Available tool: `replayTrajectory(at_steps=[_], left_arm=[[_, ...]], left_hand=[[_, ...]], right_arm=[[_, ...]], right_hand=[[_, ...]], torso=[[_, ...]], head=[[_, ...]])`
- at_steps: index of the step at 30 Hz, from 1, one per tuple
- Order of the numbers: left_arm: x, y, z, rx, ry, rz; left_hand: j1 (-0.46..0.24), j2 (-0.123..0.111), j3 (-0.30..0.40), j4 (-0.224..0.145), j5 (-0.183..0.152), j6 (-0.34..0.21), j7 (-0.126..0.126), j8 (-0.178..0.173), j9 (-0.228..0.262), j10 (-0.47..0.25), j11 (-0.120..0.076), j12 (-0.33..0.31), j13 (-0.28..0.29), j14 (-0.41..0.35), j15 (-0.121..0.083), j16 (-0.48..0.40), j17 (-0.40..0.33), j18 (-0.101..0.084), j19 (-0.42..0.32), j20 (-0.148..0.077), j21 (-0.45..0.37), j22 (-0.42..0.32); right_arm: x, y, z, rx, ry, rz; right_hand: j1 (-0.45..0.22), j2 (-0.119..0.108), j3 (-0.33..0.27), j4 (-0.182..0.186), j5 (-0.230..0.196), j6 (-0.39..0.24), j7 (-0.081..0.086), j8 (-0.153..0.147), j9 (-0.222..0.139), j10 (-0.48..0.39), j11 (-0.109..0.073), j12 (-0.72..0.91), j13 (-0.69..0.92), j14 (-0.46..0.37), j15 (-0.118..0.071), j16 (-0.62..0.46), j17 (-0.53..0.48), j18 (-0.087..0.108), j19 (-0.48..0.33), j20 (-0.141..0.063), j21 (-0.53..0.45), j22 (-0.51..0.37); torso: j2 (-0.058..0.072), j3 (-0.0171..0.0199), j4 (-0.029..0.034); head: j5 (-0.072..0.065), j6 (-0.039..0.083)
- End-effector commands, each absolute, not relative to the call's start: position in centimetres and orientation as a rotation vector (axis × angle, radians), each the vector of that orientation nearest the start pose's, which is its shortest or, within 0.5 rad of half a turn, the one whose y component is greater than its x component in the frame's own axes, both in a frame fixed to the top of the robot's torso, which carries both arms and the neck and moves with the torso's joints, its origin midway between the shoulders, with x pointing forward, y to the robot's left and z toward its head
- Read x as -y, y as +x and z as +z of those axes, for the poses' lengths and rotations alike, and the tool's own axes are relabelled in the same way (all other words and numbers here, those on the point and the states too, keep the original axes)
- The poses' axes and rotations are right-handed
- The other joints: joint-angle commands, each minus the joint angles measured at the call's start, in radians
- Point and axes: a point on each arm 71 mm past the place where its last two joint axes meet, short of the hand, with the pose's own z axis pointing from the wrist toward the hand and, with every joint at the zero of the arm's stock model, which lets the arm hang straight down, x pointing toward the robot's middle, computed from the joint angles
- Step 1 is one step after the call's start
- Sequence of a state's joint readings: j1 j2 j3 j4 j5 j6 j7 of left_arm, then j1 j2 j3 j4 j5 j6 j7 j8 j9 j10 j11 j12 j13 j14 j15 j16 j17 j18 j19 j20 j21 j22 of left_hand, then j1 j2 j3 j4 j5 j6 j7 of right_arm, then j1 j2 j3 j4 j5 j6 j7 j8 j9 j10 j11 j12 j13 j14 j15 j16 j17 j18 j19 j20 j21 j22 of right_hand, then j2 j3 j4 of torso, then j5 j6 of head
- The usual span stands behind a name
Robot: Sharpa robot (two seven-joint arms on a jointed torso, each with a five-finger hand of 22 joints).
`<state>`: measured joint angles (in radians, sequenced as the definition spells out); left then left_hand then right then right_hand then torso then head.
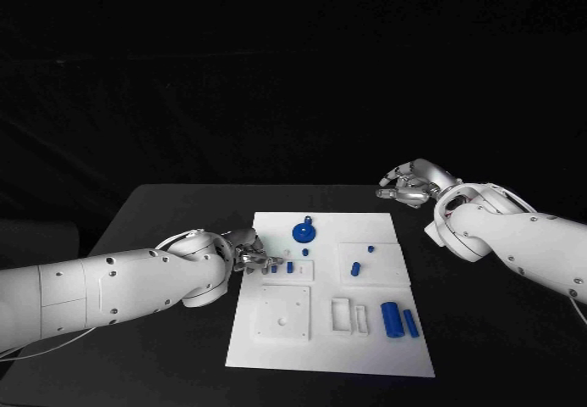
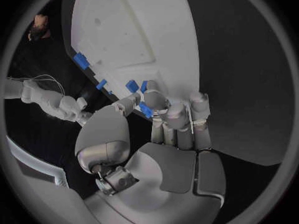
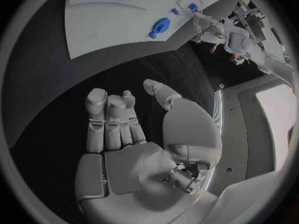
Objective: Assemble the parts on the task board
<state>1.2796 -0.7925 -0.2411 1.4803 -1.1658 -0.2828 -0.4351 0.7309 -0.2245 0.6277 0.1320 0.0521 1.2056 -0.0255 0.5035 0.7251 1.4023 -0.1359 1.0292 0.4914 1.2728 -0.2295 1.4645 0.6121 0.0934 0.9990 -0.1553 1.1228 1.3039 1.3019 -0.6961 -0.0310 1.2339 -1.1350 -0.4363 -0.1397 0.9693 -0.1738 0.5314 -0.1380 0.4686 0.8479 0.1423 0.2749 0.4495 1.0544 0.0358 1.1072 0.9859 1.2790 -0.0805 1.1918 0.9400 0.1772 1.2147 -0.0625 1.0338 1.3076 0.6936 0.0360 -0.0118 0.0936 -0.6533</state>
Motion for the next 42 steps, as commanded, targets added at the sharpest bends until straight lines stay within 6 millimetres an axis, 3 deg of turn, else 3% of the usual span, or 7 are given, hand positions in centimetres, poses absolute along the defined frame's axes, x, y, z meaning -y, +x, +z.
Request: replayTrajectory(at_steps=[1, 11, 17, 21, 27, 33, 42], left_arm=[[-21.5, 48.3, -23.5, -1.976, -0.228, -0.399], [-22.2, 48.4, -22.3, -1.876, -0.347, -0.490], [-21.3, 49.5, -19.7, -1.754, -0.385, -0.672], [-20.7, 50.1, -18.8, -1.697, -0.348, -0.746], [-18.8, 50.5, -18.3, -1.675, -0.168, -0.820], [-16.6, 51.0, -18.2, -1.643, 0.056, -0.812], [-14.4, 51.7, -18.5, -1.613, 0.310, -0.748]], left_hand=[[0.003, -0.018, 0.004, 0.018, -0.003, -0.006, 0.001, 0.004, 0.002, -0.003, 0.004, 0.006, -0.002, -0.002, -0.003, 0.006, -0.001, 0.011, 0.004, -0.119, 0.001, 0.001], [0.057, -0.060, 0.004, 0.040, -0.004, -0.084, 0.028, -0.037, -0.012, -0.052, 0.029, -0.062, -0.037, -0.053, 0.018, -0.065, -0.036, 0.006, -0.030, -0.109, -0.025, -0.010], [0.270, -0.040, -0.012, -0.121, 0.008, -0.213, 0.089, -0.097, -0.029, -0.166, 0.089, -0.192, -0.096, -0.154, 0.079, -0.196, -0.092, -0.036, -0.136, -0.069, -0.117, -0.043], [0.372, -0.006, -0.008, -0.243, 0.078, -0.255, 0.124, -0.127, -0.050, -0.233, 0.129, -0.291, -0.141, -0.216, 0.128, -0.283, -0.125, -0.070, -0.202, -0.040, -0.183, -0.067], [0.468, 0.039, 0.037, -0.396, 0.089, -0.299, 0.161, -0.174, -0.088, -0.292, 0.186, -0.514, -0.238, -0.222, 0.172, -0.320, -0.126, -0.069, -0.213, -0.003, -0.208, -0.067], [0.470, 0.036, 0.043, -0.410, 0.041, -0.318, 0.156, -0.206, -0.115, -0.331, 0.232, -0.671, -0.292, -0.232, 0.213, -0.386, -0.146, -0.042, -0.216, 0.040, -0.236, -0.077], [0.486, 0.023, 0.038, -0.409, 0.045, -0.309, 0.156, -0.225, -0.140, -0.301, 0.228, -0.766, -0.318, -0.198, 0.211, -0.401, -0.132, -0.033, -0.193, 0.040, -0.241, -0.073]], right_arm=[[22.4, 55.9, -14.3, -1.545, 0.260, 0.616], [22.6, 55.9, -14.4, -1.545, 0.264, 0.613], [22.6, 56.0, -14.4, -1.543, 0.268, 0.617], [22.6, 56.1, -14.4, -1.543, 0.269, 0.618], [22.5, 56.1, -14.5, -1.546, 0.270, 0.620], [22.4, 56.1, -14.5, -1.548, 0.267, 0.623], [22.1, 56.1, -14.5, -1.551, 0.264, 0.628]], right_hand=[[0.007, 0.002, 0.001, -0.006, 0.001, -0.001, 0.005, -0.005, -0.001, 0.000, -0.004, 0.006, -0.001, 0.009, 0.001, -0.006, -0.002, 0.085, -0.004, -0.007, -0.004, 0.004], [0.006, 0.002, 0.000, -0.006, 0.001, -0.001, 0.005, -0.005, -0.001, 0.000, -0.004, 0.006, -0.002, 0.009, 0.002, -0.006, -0.002, 0.085, -0.004, -0.006, -0.004, 0.004], [0.005, 0.003, 0.000, -0.006, 0.001, -0.001, 0.005, -0.005, -0.001, 0.000, -0.004, 0.006, -0.002, 0.009, 0.002, -0.006, -0.002, 0.085, -0.004, -0.006, -0.005, 0.004], [0.005, 0.003, 0.000, -0.006, 0.000, -0.001, 0.005, -0.005, -0.001, 0.000, -0.003, 0.006, -0.002, 0.009, 0.002, -0.006, -0.002, 0.085, -0.004, -0.006, -0.005, 0.005], [0.005, 0.003, -0.001, -0.006, 0.000, -0.001, 0.005, -0.006, -0.001, 0.000, -0.003, 0.006, -0.002, 0.009, 0.002, -0.006, -0.002, 0.085, -0.004, -0.006, -0.005, 0.005], [0.005, 0.004, -0.001, -0.006, 0.000, -0.001, 0.005, -0.006, -0.002, 0.000, -0.003, 0.006, -0.002, 0.009, 0.002, -0.006, -0.002, 0.085, -0.004, -0.006, -0.005, 0.005], [0.005, 0.004, -0.001, -0.007, 0.001, -0.001, 0.005, -0.006, -0.002, 0.000, -0.003, 0.006, -0.003, 0.009, 0.002, -0.006, -0.002, 0.085, -0.004, -0.006, -0.005, 0.005]], torso=[[0.000, -0.0004, -0.0002], [-0.001, 0.0007, -0.0013], [0.000, 0.0018, -0.0029], [0.000, 0.0020, -0.0036], [0.001, 0.0022, -0.0038], [0.000, 0.0024, -0.0017], [0.003, 0.0016, -0.0053]], head=[[0.000, 0.000], [-0.003, 0.003], [-0.004, 0.007], [-0.005, 0.011], [-0.008, 0.014], [-0.011, 0.018], [-0.011, 0.019]])
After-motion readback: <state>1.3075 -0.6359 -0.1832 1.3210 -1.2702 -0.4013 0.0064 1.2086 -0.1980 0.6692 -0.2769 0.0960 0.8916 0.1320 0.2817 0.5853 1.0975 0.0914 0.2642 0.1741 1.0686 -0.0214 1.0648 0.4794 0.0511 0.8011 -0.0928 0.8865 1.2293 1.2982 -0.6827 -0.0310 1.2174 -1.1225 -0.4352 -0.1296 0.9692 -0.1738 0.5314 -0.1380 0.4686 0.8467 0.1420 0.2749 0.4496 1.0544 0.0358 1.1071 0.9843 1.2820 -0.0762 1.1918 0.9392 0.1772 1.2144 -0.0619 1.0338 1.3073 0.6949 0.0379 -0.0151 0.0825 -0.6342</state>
